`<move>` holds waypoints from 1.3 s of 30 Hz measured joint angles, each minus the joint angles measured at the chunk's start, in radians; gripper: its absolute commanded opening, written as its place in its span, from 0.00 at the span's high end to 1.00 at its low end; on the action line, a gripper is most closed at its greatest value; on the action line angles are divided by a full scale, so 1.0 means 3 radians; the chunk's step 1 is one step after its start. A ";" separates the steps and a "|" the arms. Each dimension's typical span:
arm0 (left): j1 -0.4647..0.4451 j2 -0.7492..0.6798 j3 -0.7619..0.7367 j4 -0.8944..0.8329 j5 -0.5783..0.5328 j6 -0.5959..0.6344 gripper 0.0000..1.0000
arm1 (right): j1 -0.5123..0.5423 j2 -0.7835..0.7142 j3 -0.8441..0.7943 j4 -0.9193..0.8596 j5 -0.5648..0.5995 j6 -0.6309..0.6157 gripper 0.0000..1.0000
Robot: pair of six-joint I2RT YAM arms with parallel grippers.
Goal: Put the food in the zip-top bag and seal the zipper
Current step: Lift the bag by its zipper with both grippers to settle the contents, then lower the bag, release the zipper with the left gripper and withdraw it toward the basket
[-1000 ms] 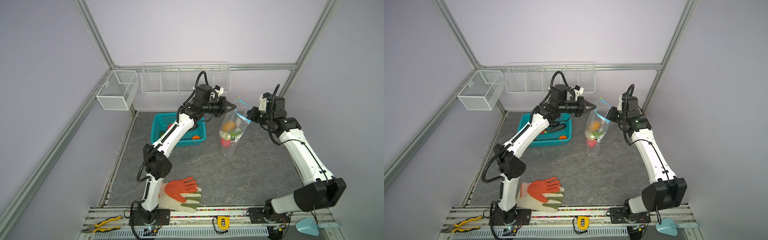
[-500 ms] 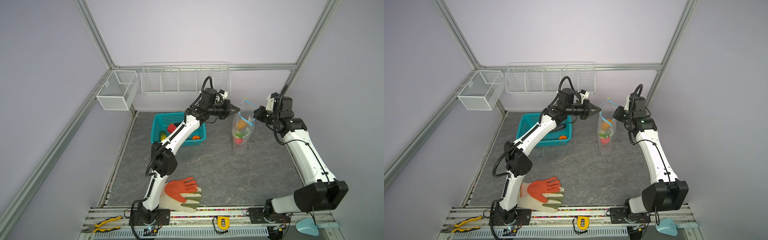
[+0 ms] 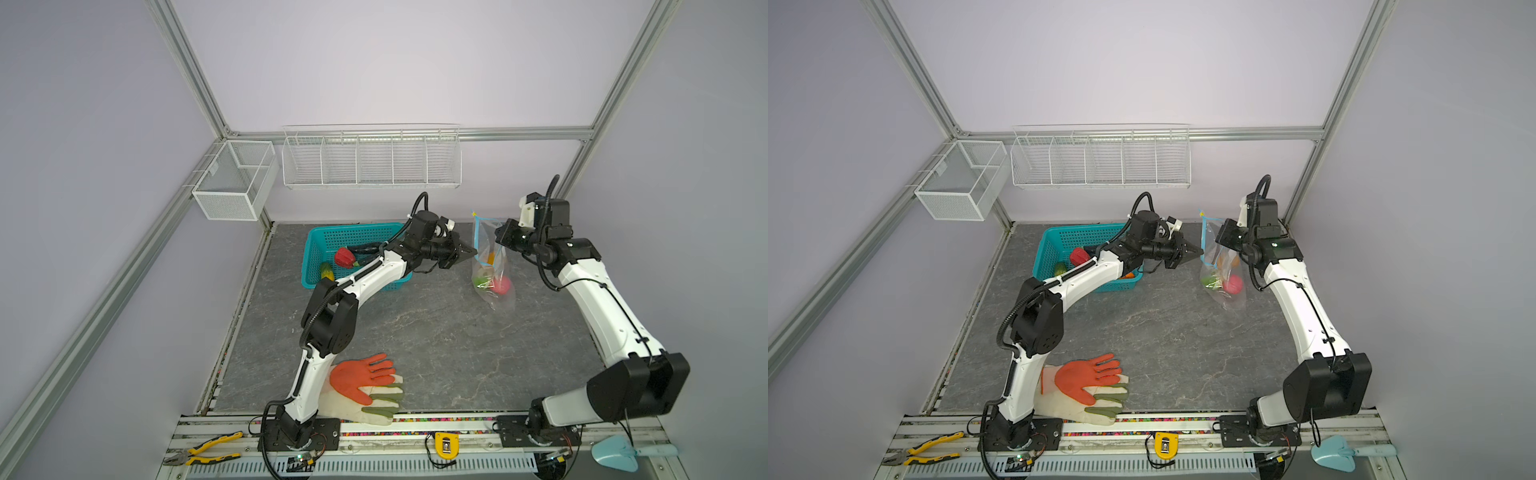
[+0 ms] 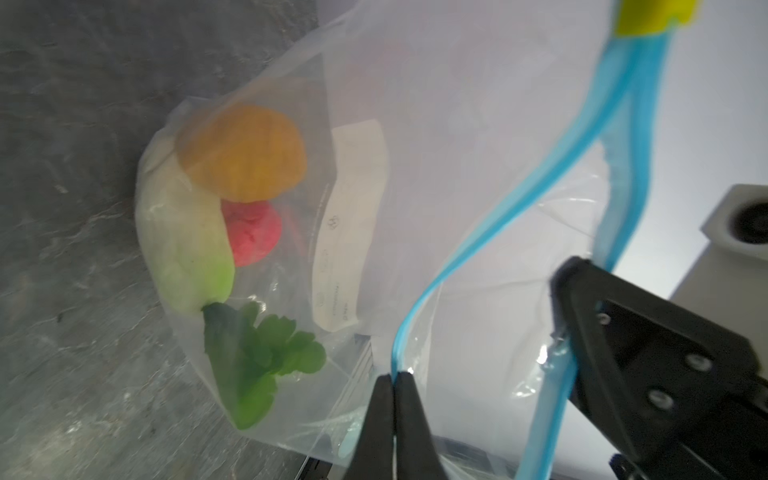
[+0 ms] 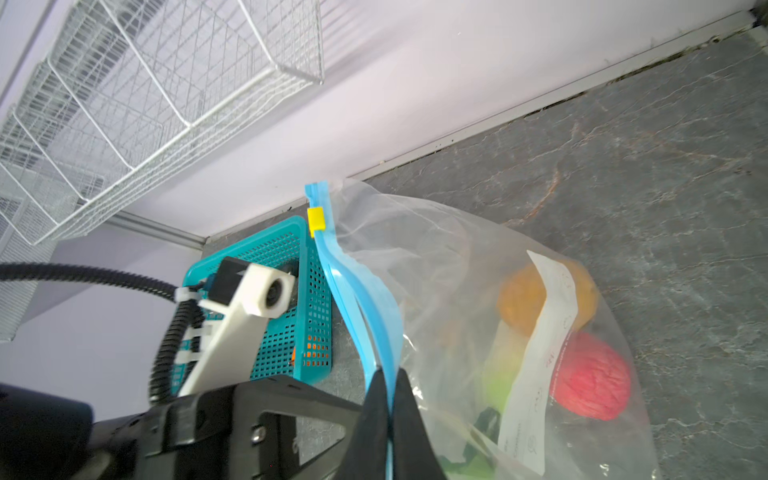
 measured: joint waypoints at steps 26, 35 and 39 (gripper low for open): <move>0.0364 -0.0895 -0.1410 0.0379 -0.0217 0.0056 1.00 | 0.0626 0.0478 0.0089 0.0037 0.0018 -0.0003 0.93; 0.0446 -0.1137 -0.1759 0.0219 -0.0348 0.0160 1.00 | 0.0772 0.0572 0.0146 0.0009 0.0028 -0.0005 0.93; 0.0481 -0.1137 -0.1822 0.0103 -0.0389 0.0205 1.00 | 0.0835 0.0657 0.0169 -0.0008 0.0028 -0.0006 0.93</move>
